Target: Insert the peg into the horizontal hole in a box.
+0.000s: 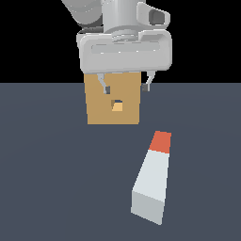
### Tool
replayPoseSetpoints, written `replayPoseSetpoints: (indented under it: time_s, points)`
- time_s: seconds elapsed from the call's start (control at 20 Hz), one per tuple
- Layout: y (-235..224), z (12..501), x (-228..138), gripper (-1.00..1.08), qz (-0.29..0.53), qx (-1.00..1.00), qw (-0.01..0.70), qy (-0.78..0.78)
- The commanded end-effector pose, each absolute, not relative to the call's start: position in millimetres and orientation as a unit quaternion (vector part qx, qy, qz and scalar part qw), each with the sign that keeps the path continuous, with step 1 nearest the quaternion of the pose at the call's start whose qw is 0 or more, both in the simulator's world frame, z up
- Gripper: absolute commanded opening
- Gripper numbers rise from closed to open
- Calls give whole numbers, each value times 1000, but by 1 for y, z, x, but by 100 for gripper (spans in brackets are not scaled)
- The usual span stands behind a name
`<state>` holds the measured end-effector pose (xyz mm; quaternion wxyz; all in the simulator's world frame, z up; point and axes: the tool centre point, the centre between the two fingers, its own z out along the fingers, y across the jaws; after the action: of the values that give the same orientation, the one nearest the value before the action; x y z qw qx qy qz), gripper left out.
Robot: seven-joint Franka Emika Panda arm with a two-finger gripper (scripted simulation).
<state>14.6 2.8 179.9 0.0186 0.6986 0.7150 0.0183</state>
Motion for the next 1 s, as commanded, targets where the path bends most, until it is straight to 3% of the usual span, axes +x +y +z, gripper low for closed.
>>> replayPoseSetpoints:
  time_s: [0.0, 0.5, 0.95]
  points:
    - [3, 180, 15, 100, 18, 699, 19, 715]
    - [-15, 161, 28, 100, 15, 726, 16, 688]
    - [-65, 112, 54, 100, 6, 790, 8, 613]
